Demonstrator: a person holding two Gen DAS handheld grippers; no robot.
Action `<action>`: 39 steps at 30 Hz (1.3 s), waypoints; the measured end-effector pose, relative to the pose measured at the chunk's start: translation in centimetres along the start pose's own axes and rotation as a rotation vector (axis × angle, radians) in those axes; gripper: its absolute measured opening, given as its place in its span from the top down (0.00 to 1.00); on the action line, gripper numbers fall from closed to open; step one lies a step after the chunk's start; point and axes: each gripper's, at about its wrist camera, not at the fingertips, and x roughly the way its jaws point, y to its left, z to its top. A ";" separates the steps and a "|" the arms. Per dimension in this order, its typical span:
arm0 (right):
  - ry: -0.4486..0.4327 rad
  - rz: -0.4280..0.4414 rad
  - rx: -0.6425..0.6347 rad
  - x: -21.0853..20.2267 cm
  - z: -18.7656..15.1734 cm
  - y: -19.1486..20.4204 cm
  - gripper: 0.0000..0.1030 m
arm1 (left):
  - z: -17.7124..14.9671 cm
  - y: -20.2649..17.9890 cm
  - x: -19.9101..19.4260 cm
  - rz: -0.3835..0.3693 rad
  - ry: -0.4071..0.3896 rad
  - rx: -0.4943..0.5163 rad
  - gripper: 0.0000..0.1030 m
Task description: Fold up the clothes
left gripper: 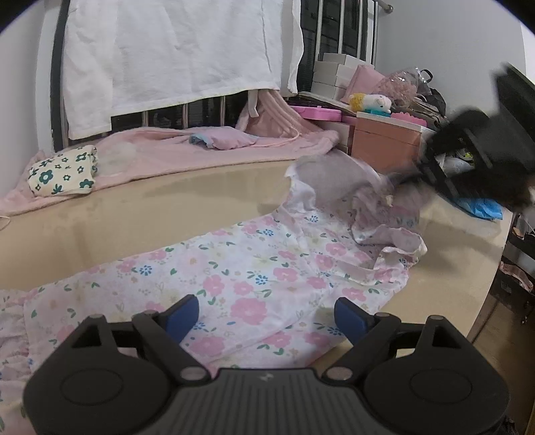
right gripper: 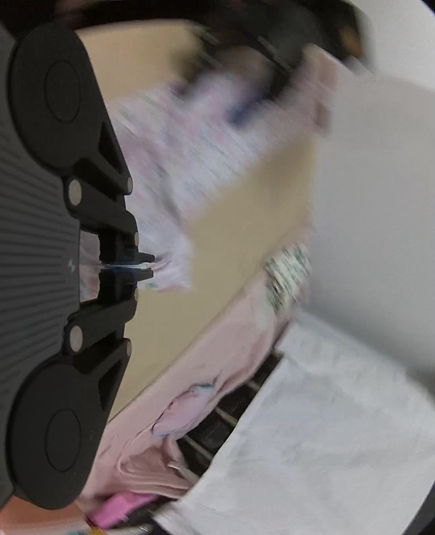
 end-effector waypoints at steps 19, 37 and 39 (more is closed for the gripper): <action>-0.118 0.013 0.415 -0.9 0.2 -1.4 0.63 | 0.0 0.2 0.0 -0.003 0.002 -0.001 0.14; 0.007 0.057 0.523 2.3 -2.7 -1.2 0.77 | 0.0 0.1 0.0 -0.005 0.003 0.001 0.14; -0.054 0.063 0.552 1.2 -2.7 -2.1 0.75 | 0.0 0.1 0.0 -0.004 0.002 0.001 0.14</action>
